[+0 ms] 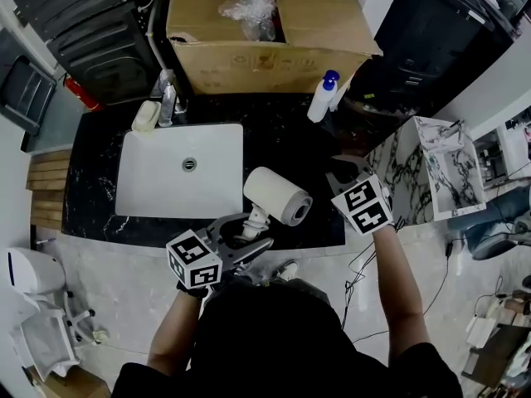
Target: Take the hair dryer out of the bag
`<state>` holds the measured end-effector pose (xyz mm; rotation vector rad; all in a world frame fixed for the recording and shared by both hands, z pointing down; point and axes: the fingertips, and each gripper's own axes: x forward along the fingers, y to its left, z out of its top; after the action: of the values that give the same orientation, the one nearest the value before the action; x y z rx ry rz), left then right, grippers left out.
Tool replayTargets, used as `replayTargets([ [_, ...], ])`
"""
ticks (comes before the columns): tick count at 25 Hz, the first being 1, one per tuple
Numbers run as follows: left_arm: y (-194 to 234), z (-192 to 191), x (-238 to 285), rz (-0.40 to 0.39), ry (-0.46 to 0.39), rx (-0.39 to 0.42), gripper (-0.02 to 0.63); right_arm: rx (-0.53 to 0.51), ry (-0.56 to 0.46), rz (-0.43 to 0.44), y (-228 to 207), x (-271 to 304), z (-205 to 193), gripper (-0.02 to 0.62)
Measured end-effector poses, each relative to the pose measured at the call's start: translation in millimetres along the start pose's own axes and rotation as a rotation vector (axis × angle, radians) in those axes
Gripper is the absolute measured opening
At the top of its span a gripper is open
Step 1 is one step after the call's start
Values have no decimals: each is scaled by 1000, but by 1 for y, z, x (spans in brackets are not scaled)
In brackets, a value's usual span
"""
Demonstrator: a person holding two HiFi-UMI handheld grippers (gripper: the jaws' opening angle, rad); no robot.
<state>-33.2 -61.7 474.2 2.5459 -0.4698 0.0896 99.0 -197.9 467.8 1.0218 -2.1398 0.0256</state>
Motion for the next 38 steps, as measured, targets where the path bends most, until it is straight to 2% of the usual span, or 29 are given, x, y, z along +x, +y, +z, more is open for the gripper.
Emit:
replayTargets([
  [6,19,12,-15,56,-40,-3,242,95,-81,-10,7,-17,29,44],
  [8,22,15,-18,67,-44,2,242,144,-89,-3,17,-19,28,44],
  [10,25,15,-20,76,-48,2,242,161,-54,20,37,-14,14,46],
  [12,26,15,-21,83,-55,-4,242,127,20,52,66,-4,-12,51],
  [15,29,14,-22,88,-59,-9,242,-1,147,76,103,6,-53,60],
  [18,30,13,-22,90,-48,0,242,-83,223,135,133,8,-78,72],
  [20,30,12,-22,91,-42,5,242,-94,249,180,145,8,-86,101],
  [22,31,11,-21,93,-41,4,242,-74,257,226,153,6,-89,169],
  [24,33,10,-21,98,-40,2,242,-37,240,268,157,2,-84,256],
  [26,34,11,-21,105,-37,3,242,3,202,293,159,-6,-76,273],
  [30,35,10,-23,116,-31,7,242,92,123,316,158,-24,-60,278],
  [38,40,9,-23,147,-30,8,242,134,-10,237,138,-47,-28,269],
])
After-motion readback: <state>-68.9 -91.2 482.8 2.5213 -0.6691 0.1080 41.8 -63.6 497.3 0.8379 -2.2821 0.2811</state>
